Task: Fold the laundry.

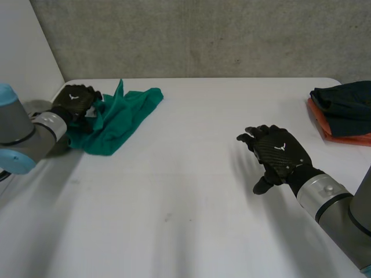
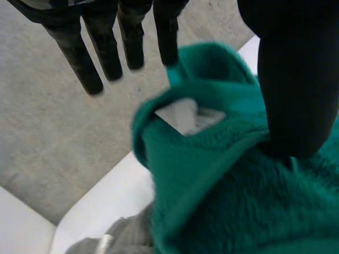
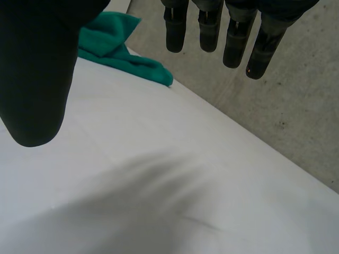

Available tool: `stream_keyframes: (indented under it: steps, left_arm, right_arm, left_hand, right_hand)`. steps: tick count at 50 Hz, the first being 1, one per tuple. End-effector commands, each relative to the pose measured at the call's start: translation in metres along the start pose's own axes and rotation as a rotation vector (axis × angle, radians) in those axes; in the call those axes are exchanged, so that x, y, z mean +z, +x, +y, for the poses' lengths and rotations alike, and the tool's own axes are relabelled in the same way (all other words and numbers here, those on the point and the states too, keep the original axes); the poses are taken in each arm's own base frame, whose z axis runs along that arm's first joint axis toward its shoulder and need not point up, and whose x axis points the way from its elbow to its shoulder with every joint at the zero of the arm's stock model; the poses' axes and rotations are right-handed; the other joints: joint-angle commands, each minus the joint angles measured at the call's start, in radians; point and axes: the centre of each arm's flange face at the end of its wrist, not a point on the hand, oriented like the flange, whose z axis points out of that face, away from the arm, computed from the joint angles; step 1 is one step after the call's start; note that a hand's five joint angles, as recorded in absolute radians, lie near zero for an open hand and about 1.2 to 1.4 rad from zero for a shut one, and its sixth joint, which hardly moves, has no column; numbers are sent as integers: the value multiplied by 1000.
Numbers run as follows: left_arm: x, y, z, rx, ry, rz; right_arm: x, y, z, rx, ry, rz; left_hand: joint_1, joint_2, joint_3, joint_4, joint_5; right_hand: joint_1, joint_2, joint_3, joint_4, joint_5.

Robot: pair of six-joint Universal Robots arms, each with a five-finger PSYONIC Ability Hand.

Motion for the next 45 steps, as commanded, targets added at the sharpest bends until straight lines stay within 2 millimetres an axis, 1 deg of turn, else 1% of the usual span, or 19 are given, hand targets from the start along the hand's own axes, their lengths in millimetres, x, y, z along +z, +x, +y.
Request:
stream_keyframes:
  steps: [1,3,5,11,12,15,16,18,21,24,25,28,29,32,33,36,37,39,45]
  left_arm:
    - [25,6,24,8,6,-30]
    - [26,9,24,11,4,-37]
    - [26,17,13,16,18,-41]
    - [8,44,-51,19,101,-35]
    - [-2,52,-72,-4,134,-24]
    - [-24,69,-114,-85,206,17]
    - [-41,84,-137,-157,242,60]
    - [-68,106,-163,-273,274,133]
    - [-106,140,-188,-416,291,252]
    - [-133,166,-198,-498,285,345]
    - [-149,185,-199,-540,265,408]
    - [-169,215,-193,-594,213,496]
    - [-179,233,-188,-621,178,550]
    - [-192,262,-179,-637,129,623]
    - [-198,276,-175,-632,109,655]
    - [-199,280,-175,-632,102,660]
    - [-193,274,-175,-632,108,638]
    - [-185,263,-175,-637,119,605]
    - [-157,207,-182,-634,186,452]
  right_arm:
    - [1,1,6,8,-19,1]
    - [1,1,6,8,-19,1]
    - [1,1,6,8,-18,2]
    - [2,4,3,2,-8,7]
    - [3,4,1,-1,-1,10]
    - [4,9,-5,-17,19,26]
    - [5,11,-7,-22,25,32]
    - [7,18,-12,-33,36,68]
    - [9,34,-21,-41,48,156]
    - [9,45,-26,-46,54,221]
    - [9,47,-27,-47,55,233]
    - [11,51,-30,-51,60,259]
    - [11,52,-31,-52,62,263]
    - [12,53,-32,-53,66,270]
    - [12,54,-33,-53,66,275]
    - [12,63,-32,-53,61,296]
    - [13,64,-31,-51,57,300]
    - [13,66,-30,-47,47,298]
    - [13,65,-32,-41,31,276]
  left_hand:
    - [906,906,906,915,907]
    - [1115,1115,1115,1124,1116]
    - [1116,1115,1115,1125,1117]
    - [1116,1115,1115,1125,1117]
    - [1116,1115,1115,1125,1117]
    - [1116,1115,1115,1125,1117]
    - [1116,1115,1115,1125,1117]
    - [1116,1115,1115,1125,1117]
    - [1116,1115,1115,1125,1117]
    - [1116,1115,1115,1125,1117]
    - [1116,1115,1115,1125,1117]
    - [1116,1115,1115,1125,1117]
    - [1116,1115,1115,1125,1117]
    - [1116,1115,1115,1125,1117]
    - [957,956,956,965,958]
    - [288,287,287,297,289]
    - [-78,-78,-78,-69,-77]
    - [-87,-88,-88,-79,-86]
    - [-61,-62,-62,-52,-60]
  right_hand:
    - [-30,-48,-38,-61,-64]
    - [-30,-48,-38,-61,-64]
    - [-30,-48,-38,-61,-64]
    - [-30,-48,-38,-61,-64]
    - [-30,-48,-38,-61,-64]
    - [-30,-48,-38,-61,-64]
    - [-30,-48,-38,-61,-64]
    - [-30,-48,-38,-61,-64]
    - [-30,-48,-38,-61,-64]
    - [-30,-48,-38,-61,-64]
    - [-30,-48,-38,-61,-64]
    - [-30,-48,-38,-61,-64]
    - [-30,-48,-38,-61,-64]
    - [-30,-48,-38,-61,-64]
    - [-30,-48,-38,-61,-64]
    - [-30,-48,-38,-61,-64]
    - [-30,-48,-38,-61,-64]
    - [-30,-48,-38,-61,-64]
    - [-30,-48,-38,-61,-64]
